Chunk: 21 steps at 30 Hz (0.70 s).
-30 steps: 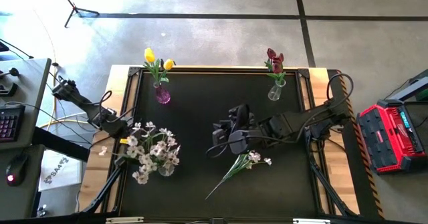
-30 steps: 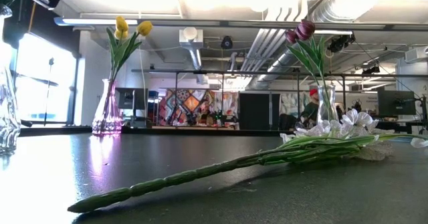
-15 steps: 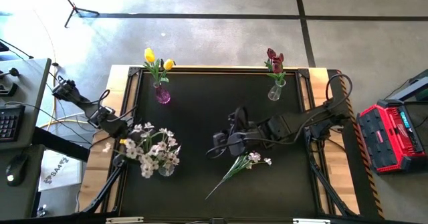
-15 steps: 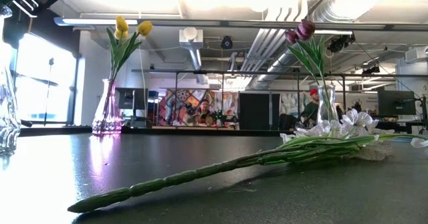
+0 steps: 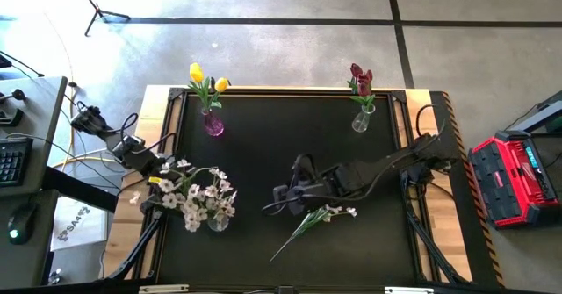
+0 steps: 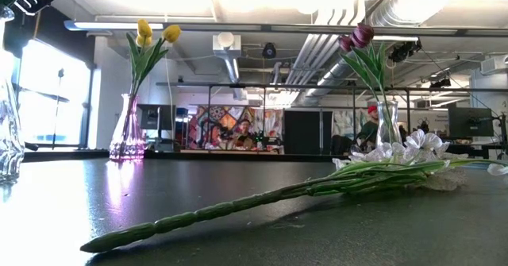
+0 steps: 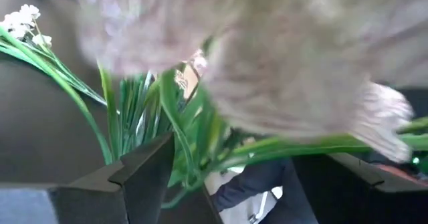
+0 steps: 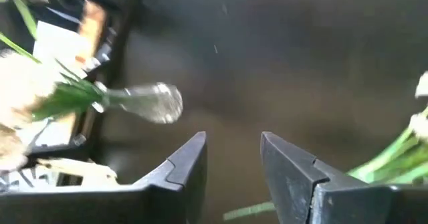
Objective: Sort flowers into vase by color
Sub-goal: Put the right white flower into the bottom transparent vase
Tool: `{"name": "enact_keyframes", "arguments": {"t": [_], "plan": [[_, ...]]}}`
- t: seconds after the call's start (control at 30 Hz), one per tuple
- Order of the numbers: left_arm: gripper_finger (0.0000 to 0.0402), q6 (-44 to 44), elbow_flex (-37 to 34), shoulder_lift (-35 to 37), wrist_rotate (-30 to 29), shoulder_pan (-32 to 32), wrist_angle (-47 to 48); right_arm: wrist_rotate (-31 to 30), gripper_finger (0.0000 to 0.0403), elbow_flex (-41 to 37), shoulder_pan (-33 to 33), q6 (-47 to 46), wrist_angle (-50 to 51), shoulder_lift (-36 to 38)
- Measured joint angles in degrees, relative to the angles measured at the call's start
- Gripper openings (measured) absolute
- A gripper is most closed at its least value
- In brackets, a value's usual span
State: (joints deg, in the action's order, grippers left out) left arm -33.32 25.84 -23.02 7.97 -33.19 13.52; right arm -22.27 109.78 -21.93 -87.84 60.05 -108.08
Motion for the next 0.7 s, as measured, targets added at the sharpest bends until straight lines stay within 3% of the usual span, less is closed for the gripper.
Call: {"name": "enact_keyframes", "arguments": {"t": [0.17, 0.43, 0.6, 0.7], "plan": [[0.0285, 2.5, 4.9, 2.1, -1.6, 0.0, 8.0, 7.0, 0.0129, 0.0, -1.7, -8.6, 1.4, -3.7], [0.0285, 10.4, 16.7, 3.4, -8.3, 0.0, 20.6, 12.9, 0.0129, 0.0, -6.5, -28.4, 3.0, -11.6], [0.0285, 13.5, 22.4, 3.4, -17.5, 0.0, 24.6, 16.9, 0.0129, 0.0, -8.4, -39.7, 4.3, -16.7], [0.0285, 12.7, 24.6, 3.4, -24.7, 0.0, 25.8, 20.6, 0.0129, 0.0, -8.0, -41.3, 4.3, -19.3]]}}
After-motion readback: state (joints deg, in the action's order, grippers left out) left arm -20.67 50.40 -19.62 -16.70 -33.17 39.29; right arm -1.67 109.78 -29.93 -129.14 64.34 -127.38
